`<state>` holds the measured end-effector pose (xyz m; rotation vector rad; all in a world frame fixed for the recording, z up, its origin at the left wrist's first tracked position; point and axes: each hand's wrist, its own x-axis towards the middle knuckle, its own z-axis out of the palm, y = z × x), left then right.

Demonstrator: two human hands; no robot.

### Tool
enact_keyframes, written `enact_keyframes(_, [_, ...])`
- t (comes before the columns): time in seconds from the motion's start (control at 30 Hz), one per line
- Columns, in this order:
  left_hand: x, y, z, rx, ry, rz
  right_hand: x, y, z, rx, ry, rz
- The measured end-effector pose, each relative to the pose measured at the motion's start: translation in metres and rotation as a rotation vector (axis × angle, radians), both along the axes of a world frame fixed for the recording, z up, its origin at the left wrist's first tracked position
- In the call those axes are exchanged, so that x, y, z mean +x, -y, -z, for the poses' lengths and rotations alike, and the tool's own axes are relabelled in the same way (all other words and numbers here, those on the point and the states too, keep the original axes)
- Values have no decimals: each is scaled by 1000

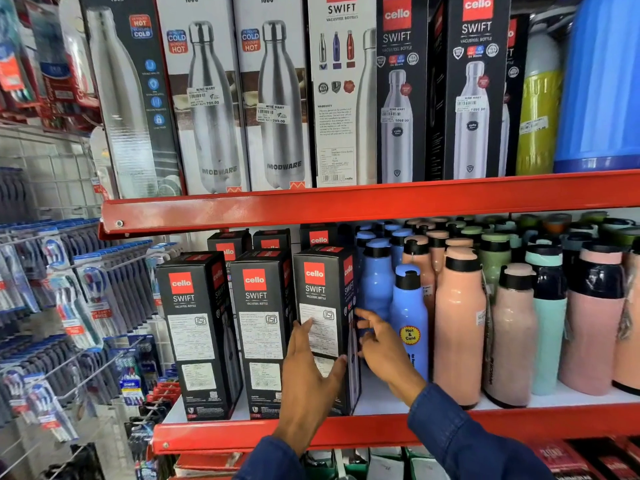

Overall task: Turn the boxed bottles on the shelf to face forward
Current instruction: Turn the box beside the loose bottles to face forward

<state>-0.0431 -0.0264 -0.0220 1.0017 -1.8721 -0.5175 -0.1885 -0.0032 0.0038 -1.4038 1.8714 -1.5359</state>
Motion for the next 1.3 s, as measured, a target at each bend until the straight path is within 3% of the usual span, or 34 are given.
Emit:
enact_keyframes(0.1, [-3, 2, 2, -2, -9, -11, -3, 2, -2, 18, -60, 11])
enact_keyframes(0.4, [-6, 4, 9, -44, -5, 2, -5, 8, -8, 66, 36, -34])
enact_keyframes(0.67, [-7, 4, 11, -98, -8, 5, -21, 29, 2, -3, 2, -50])
enact_keyframes(1.13, [-4, 7, -17, -107, -125, 9, -10, 5, -13, -208, 200, -71])
enact_keyframes(1.3, [3, 14, -25, -115, -128, 21, -3, -5, -12, -272, 116, -18])
